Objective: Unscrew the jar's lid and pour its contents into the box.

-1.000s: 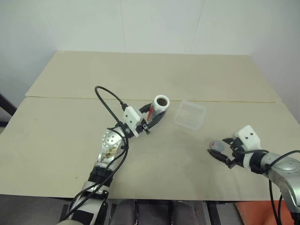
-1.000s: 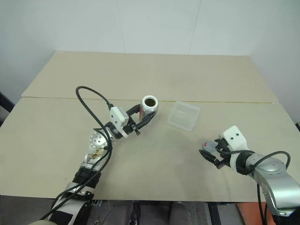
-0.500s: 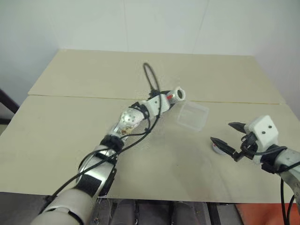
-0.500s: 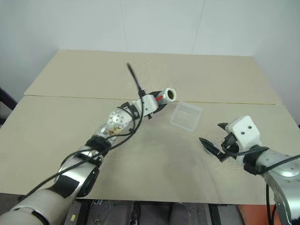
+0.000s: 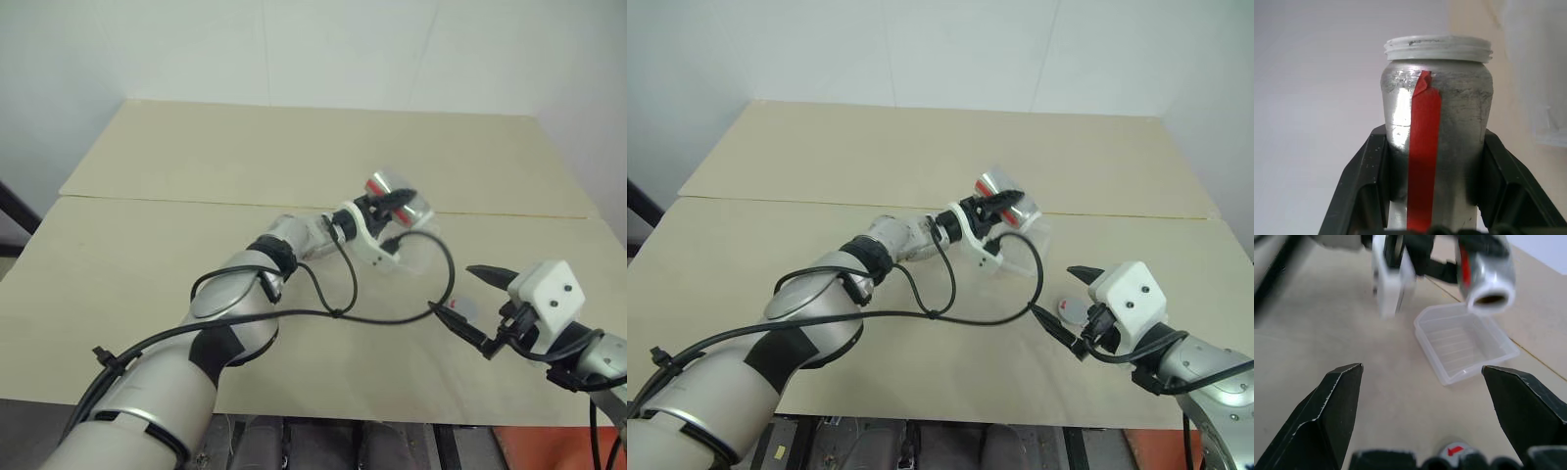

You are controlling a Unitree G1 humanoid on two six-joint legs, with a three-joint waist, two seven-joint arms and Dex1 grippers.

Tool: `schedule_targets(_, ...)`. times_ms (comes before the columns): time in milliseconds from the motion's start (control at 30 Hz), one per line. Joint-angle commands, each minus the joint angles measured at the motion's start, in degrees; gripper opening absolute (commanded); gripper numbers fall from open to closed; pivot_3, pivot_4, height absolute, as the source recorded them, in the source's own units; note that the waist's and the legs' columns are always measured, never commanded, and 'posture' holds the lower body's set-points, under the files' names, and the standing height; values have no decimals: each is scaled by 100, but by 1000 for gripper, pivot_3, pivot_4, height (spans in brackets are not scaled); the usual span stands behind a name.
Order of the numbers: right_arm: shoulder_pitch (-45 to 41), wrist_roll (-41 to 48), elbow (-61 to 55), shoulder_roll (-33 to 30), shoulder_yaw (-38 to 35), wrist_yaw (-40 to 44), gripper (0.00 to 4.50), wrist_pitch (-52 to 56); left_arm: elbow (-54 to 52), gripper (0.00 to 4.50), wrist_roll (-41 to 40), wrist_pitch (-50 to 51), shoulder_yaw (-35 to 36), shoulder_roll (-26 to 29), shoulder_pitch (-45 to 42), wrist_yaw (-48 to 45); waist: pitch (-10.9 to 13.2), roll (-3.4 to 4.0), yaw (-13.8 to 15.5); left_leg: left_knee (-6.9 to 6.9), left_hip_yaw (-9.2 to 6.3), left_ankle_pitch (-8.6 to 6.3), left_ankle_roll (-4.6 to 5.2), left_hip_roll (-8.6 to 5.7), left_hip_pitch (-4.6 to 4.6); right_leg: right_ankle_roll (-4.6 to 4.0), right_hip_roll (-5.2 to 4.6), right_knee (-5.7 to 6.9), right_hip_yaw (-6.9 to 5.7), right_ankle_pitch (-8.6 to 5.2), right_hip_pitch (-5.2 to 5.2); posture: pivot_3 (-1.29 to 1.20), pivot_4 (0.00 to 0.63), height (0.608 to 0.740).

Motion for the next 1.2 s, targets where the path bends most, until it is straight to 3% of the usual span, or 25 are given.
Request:
schedule_targets(33, 72, 122, -332, 73, -227, -127, 4484, -54, 127, 1905, 496, 326, -483, -79, -318, 338, 0, 0, -2, 1, 1, 2, -3, 0, -7, 0, 0, 1, 2, 0, -12, 0, 150, 740)
schedule_targets(267, 209, 160, -509, 184, -143, -332, 4484, -34, 249, 1905, 599, 571, -625, -149, -416, -39, 0, 1, -9, 14, 4, 23, -38, 1, -40, -1, 0, 15, 5, 0, -48, 0, 150, 740)
schedule_targets(433, 225, 110, -440, 121, -153, -390, 4484, -48, 251, 1905, 284, 563, -317, -156, -409, -274, 0, 0, 3, 19, 4, 22, -36, 1, -45, -1, 0, 18, 4, 0, -48, 0, 150, 740)
schedule_targets(533, 227, 79, -385, 80, -143, -397, 4484, -51, 243, 1905, -441, 352, 400, -143, -298, -808, 0, 1, -1, 29, 4, 20, -33, 4, -47, -1, 0, 20, 3, 0, -49, 0, 150, 740)
schedule_targets(733, 252, 61, -318, 105, -107, -413, 4484, -87, 95, 1905, -2867, -147, 2815, -6, 71, -2667, -2, 3, -20, 43, 4, 19, -31, 8, -45, -1, 0, 24, 4, 0, -48, 0, 150, 740)
schedule_targets(867, 115, 75, -180, 116, 4, -403, 4484, -149, -209, 1905, -5204, -138, 4924, -47, 573, -4956, -4, 7, -46, 46, 5, 23, -39, 8, -39, -1, 0, 34, 2, 1, -45, 0, 150, 740)
schedule_targets(1000, -120, 55, 39, 130, 196, -363, 4484, -256, -935, 1905, -6968, 93, 6307, -263, 1146, -6246, -5, 8, -90, 49, 4, 25, -41, 6, -37, -1, 0, 38, -1, 1, -39, 0, 150, 740)
schedule_targets(1100, -297, -8, 243, 153, 383, -323, 4484, -389, -2106, 1905, -7725, 109, 6656, -494, 1980, -6626, -6, 10, -108, 52, 2, 25, -41, 6, -38, 0, 0, 35, 0, 2, -35, 0, 150, 740)
schedule_targets(1200, -512, -76, 487, 166, 630, -249, 4484, -551, -3517, 1905, -7570, 213, 6399, -596, 3139, -6316, -7, 11, -149, 50, 3, 25, -41, 6, -34, 1, 0, 35, 4, 2, -33, 0, 150, 740)
